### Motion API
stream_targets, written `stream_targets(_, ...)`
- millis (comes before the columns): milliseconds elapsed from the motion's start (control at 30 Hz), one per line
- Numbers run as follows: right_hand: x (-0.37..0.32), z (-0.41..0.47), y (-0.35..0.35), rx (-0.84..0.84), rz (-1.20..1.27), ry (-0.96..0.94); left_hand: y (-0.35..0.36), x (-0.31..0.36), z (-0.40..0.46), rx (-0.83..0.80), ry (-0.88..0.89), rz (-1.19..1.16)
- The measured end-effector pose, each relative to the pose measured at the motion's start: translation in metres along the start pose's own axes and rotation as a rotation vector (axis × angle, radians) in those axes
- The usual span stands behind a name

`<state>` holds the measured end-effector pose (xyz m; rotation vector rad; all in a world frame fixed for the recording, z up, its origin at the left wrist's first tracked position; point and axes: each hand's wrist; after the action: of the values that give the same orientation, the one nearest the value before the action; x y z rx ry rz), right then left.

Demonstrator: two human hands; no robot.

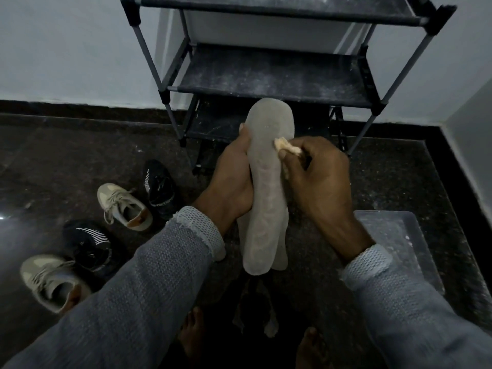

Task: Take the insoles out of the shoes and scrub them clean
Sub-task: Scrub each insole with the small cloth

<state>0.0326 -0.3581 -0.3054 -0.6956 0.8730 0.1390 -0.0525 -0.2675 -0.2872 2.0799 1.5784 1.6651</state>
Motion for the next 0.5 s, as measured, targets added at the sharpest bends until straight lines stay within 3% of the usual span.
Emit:
stream_targets(133,-0.002,0.0,-0.002,-0.023,0.028,0.033,0.003,0.002,-0.001,0.019,-0.027,-0.003)
stream_targets(233,-0.019,-0.008,0.002,-0.207,0.092,-0.084,0.003,0.004,-0.002,0.055,-0.036,0.008)
stream_targets(333,-0.021,-0.008,0.001,-0.317,0.144,-0.086,0.001,0.003,-0.002,0.088,-0.031,0.045)
stream_targets(500,-0.011,-0.004,0.003,-0.081,0.063,0.014,0.01,0.001,-0.007,0.041,-0.094,0.027)
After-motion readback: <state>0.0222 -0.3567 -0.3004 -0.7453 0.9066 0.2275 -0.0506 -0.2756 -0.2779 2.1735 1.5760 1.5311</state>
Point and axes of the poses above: each hand's wrist, its own z-axis towards the middle knuckle, its own y-axis out of the palm, x = y × z, and after that the axes turned 1 degree about z, right-handed
